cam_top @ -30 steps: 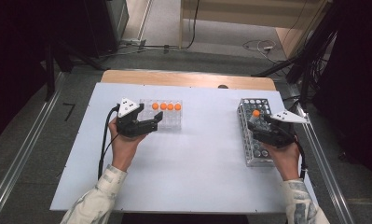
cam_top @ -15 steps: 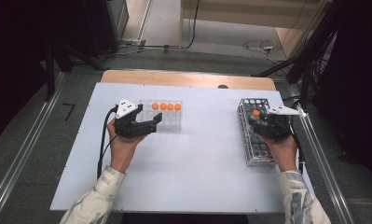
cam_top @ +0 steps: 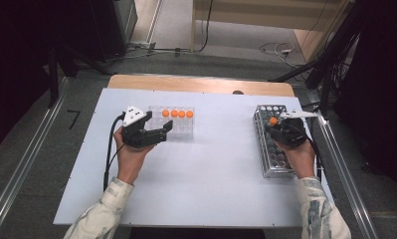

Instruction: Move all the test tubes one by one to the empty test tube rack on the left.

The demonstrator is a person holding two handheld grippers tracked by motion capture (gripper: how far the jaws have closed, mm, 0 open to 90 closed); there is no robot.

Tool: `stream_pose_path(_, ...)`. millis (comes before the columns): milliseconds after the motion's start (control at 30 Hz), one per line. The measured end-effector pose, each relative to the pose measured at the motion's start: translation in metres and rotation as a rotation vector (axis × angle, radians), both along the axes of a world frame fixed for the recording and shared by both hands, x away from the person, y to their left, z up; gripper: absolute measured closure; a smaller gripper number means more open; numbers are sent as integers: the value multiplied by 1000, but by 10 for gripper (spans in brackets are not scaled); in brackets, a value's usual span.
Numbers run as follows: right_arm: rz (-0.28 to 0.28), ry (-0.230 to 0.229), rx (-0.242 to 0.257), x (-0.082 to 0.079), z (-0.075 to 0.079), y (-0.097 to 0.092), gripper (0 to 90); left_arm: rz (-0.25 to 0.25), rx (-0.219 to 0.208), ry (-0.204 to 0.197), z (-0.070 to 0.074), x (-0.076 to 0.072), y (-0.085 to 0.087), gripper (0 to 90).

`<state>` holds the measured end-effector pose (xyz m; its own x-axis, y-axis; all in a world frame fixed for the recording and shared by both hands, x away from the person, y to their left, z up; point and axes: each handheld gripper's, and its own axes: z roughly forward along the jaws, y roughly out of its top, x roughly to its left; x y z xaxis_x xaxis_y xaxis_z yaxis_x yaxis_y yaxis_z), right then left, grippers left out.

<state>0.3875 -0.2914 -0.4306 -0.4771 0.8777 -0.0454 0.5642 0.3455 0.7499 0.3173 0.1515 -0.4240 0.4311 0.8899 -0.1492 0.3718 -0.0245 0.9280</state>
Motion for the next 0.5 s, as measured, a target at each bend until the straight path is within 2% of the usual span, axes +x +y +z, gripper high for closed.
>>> stream_pose_path(200, 2, -4, 0, -1, 1, 0, 710, -1, 1, 2, 0, 0, 1, 177)
stream_pose_path(300, 0, -6, 21, -1, 3, -2, 711, 0, 1, 6, -1, 0, 1, 170)
stream_pose_path(500, -1, -35, 33, -5, 11, -3, 714, 4, -2, 3, 0, 0, 2, 158)
